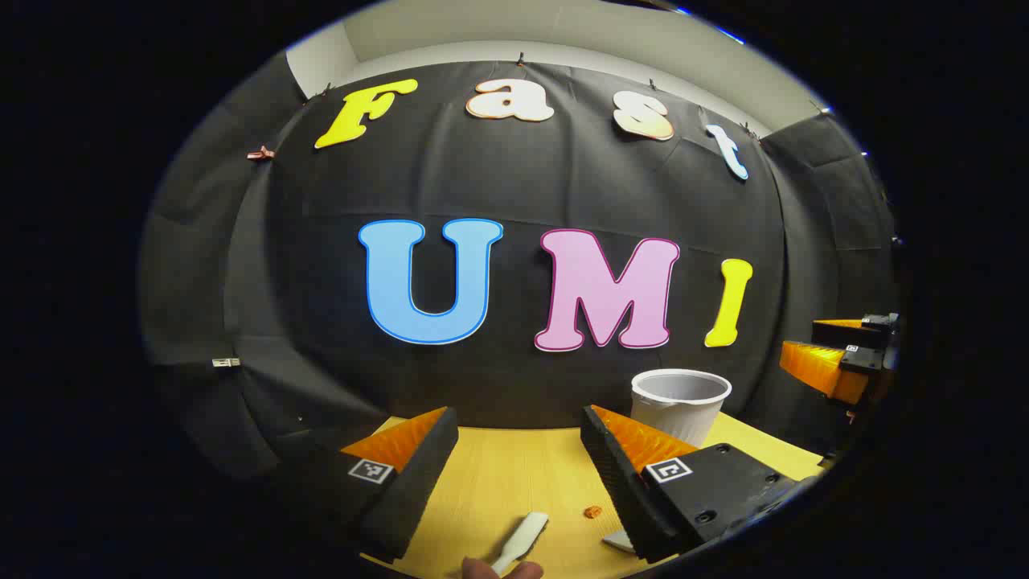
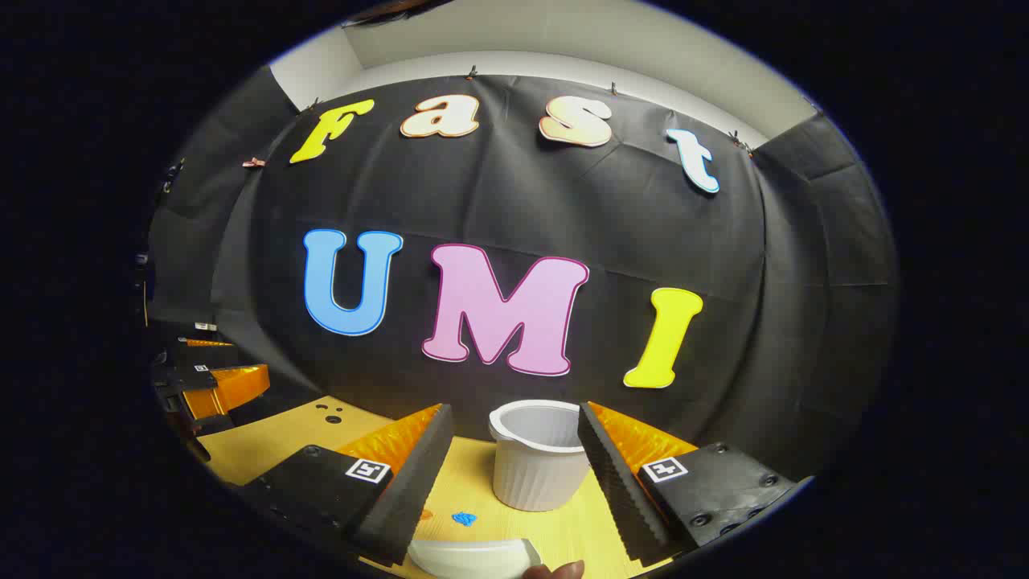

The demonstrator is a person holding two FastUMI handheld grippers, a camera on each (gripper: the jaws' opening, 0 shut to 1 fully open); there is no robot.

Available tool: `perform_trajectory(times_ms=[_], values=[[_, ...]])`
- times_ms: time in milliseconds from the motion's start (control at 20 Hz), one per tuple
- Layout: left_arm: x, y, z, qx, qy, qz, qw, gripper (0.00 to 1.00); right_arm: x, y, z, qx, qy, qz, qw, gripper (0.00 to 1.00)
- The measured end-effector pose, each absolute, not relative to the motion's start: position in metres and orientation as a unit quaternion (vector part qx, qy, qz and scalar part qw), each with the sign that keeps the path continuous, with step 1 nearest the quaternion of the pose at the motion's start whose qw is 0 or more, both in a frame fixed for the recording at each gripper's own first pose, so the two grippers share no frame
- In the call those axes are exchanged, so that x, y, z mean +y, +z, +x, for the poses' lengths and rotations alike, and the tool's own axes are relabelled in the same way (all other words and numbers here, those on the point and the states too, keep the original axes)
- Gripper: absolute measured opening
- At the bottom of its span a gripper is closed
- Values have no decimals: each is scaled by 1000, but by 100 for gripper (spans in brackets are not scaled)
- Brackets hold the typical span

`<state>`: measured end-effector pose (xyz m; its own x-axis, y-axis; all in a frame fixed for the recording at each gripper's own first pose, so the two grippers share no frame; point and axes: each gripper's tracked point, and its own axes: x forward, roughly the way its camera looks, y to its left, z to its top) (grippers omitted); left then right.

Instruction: Pick up the small broom and dustpan from the desktop, sweep the trash into the dustpan with the broom, and then empty the trash into the garbage bin.

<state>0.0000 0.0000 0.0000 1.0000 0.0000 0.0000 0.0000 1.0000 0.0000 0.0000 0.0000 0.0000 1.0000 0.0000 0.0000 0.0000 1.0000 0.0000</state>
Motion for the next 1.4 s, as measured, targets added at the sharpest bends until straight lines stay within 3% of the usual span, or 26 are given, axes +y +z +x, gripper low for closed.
perform_trajectory(times_ms=[750,1050,1400], values=[[-17,-4,-6,4,-18,18,1000,98,9,-17,4,22,31,-1,999,97],[-16,-20,-3,16,-23,25,999,98,20,-94,-30,167,75,-27,983,98],[-15,-40,-6,35,-31,19,999,98,21,-233,-100,368,117,-25,922,97]])
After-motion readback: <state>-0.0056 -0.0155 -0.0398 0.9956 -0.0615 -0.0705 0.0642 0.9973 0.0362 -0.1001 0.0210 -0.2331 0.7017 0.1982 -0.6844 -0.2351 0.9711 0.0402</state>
